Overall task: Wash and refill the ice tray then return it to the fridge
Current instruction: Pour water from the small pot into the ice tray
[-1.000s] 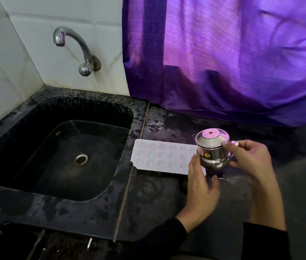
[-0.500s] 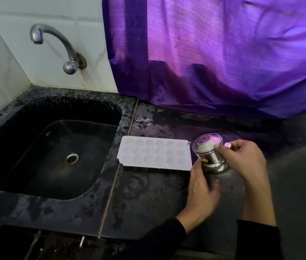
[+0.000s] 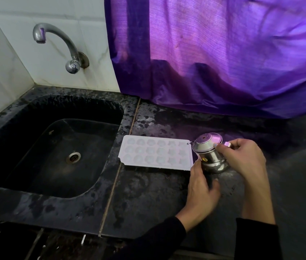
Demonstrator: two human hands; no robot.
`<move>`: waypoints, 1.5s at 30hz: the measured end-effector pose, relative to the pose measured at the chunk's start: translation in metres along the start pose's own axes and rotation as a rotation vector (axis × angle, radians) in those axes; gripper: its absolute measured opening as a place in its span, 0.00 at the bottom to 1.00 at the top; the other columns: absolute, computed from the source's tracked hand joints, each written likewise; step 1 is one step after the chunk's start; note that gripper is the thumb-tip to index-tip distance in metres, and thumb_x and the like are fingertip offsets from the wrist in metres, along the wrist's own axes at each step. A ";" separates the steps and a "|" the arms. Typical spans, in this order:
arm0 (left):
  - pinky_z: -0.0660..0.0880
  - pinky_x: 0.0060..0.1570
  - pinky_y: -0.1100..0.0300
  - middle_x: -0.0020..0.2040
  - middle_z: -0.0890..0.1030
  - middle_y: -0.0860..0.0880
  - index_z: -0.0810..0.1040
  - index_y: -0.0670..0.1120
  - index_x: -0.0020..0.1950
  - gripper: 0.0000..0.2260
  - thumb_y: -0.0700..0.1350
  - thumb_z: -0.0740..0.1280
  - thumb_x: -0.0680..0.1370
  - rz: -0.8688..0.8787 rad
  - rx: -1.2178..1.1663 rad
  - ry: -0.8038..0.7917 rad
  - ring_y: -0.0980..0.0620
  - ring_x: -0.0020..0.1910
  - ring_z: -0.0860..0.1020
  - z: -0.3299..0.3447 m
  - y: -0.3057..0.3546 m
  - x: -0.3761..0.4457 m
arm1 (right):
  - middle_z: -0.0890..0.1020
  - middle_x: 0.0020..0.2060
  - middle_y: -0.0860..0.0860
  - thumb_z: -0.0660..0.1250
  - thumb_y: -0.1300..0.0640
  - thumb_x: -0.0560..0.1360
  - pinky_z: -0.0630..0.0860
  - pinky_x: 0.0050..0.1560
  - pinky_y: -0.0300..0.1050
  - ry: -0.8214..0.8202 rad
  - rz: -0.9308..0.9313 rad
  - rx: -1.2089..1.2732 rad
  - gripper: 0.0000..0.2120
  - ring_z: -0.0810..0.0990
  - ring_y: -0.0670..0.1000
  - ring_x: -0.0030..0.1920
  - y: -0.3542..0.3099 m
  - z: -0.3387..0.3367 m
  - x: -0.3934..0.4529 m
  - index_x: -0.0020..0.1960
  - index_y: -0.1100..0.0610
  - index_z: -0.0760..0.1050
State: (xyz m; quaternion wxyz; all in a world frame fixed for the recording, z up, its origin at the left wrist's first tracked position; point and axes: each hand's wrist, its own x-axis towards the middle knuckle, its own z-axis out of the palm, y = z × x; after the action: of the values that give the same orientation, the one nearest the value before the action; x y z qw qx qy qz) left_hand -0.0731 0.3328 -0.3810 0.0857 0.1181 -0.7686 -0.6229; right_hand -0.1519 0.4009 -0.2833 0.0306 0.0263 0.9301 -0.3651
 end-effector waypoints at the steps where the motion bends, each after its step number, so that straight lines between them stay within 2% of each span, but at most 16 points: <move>1: 0.65 0.69 0.56 0.64 0.63 0.59 0.56 0.50 0.75 0.31 0.41 0.64 0.75 0.000 -0.001 -0.001 0.57 0.68 0.65 0.000 0.000 0.000 | 0.81 0.35 0.51 0.71 0.44 0.71 0.71 0.45 0.47 -0.002 0.002 0.001 0.13 0.79 0.56 0.43 0.000 0.000 -0.001 0.38 0.54 0.77; 8: 0.64 0.70 0.53 0.69 0.64 0.53 0.56 0.47 0.76 0.31 0.42 0.64 0.74 0.011 0.008 0.006 0.55 0.70 0.64 -0.002 -0.001 -0.001 | 0.83 0.37 0.50 0.72 0.42 0.67 0.76 0.51 0.52 0.012 0.052 0.053 0.14 0.81 0.56 0.45 0.002 -0.001 -0.002 0.37 0.52 0.77; 13: 0.65 0.69 0.56 0.69 0.65 0.51 0.58 0.46 0.75 0.30 0.42 0.64 0.74 0.049 0.016 0.055 0.55 0.69 0.66 -0.006 0.003 -0.001 | 0.84 0.31 0.49 0.73 0.38 0.57 0.80 0.52 0.58 0.013 0.138 0.214 0.19 0.84 0.55 0.41 0.005 -0.003 -0.001 0.34 0.54 0.79; 16: 0.66 0.68 0.57 0.67 0.66 0.54 0.59 0.47 0.74 0.29 0.40 0.64 0.74 0.071 0.014 0.079 0.55 0.67 0.67 -0.011 0.005 0.001 | 0.84 0.30 0.49 0.75 0.41 0.60 0.80 0.50 0.58 0.024 0.143 0.272 0.16 0.84 0.54 0.41 0.001 -0.001 -0.003 0.34 0.54 0.79; 19: 0.64 0.70 0.57 0.70 0.65 0.54 0.58 0.48 0.75 0.31 0.42 0.63 0.73 0.074 0.019 0.096 0.57 0.69 0.65 -0.015 0.004 0.001 | 0.83 0.31 0.50 0.76 0.45 0.63 0.81 0.50 0.59 0.035 0.116 0.276 0.13 0.84 0.54 0.41 -0.004 0.003 -0.004 0.34 0.54 0.78; 23: 0.65 0.70 0.55 0.68 0.62 0.58 0.55 0.50 0.76 0.32 0.42 0.64 0.74 0.046 0.016 0.089 0.56 0.70 0.65 -0.020 0.003 0.000 | 0.83 0.33 0.49 0.75 0.43 0.63 0.80 0.50 0.56 0.032 0.057 0.210 0.14 0.83 0.54 0.42 -0.012 0.012 -0.003 0.35 0.53 0.78; 27: 0.65 0.69 0.53 0.68 0.63 0.56 0.54 0.49 0.76 0.32 0.42 0.64 0.75 0.023 0.030 0.080 0.55 0.69 0.65 -0.024 0.002 0.001 | 0.84 0.39 0.49 0.73 0.41 0.65 0.76 0.49 0.49 0.046 0.009 0.117 0.15 0.81 0.55 0.46 -0.018 0.017 -0.003 0.38 0.52 0.78; 33: 0.67 0.67 0.57 0.65 0.67 0.55 0.58 0.49 0.75 0.30 0.41 0.64 0.75 -0.002 0.038 0.066 0.55 0.66 0.67 -0.028 0.002 0.002 | 0.84 0.41 0.51 0.73 0.39 0.66 0.74 0.48 0.48 0.038 0.008 0.047 0.16 0.81 0.56 0.48 -0.020 0.021 -0.001 0.39 0.52 0.78; 37: 0.66 0.66 0.60 0.62 0.65 0.59 0.58 0.50 0.75 0.29 0.41 0.64 0.75 -0.013 0.035 0.046 0.56 0.66 0.67 -0.030 0.003 0.000 | 0.83 0.41 0.52 0.73 0.40 0.66 0.72 0.46 0.47 0.032 -0.001 0.028 0.15 0.80 0.57 0.48 -0.022 0.021 -0.002 0.37 0.51 0.77; 45: 0.65 0.61 0.67 0.60 0.66 0.58 0.60 0.50 0.74 0.28 0.40 0.64 0.76 -0.018 0.031 0.042 0.60 0.62 0.67 -0.032 0.004 -0.001 | 0.84 0.41 0.51 0.73 0.41 0.66 0.72 0.47 0.47 0.036 0.016 0.056 0.15 0.80 0.57 0.48 -0.022 0.020 -0.006 0.37 0.52 0.77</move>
State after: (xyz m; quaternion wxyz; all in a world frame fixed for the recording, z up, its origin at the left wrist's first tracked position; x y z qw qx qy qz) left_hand -0.0633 0.3043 -0.3699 0.0946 0.1394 -0.7749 -0.6092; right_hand -0.1469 0.3713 -0.2821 0.0159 0.0413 0.9196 -0.3903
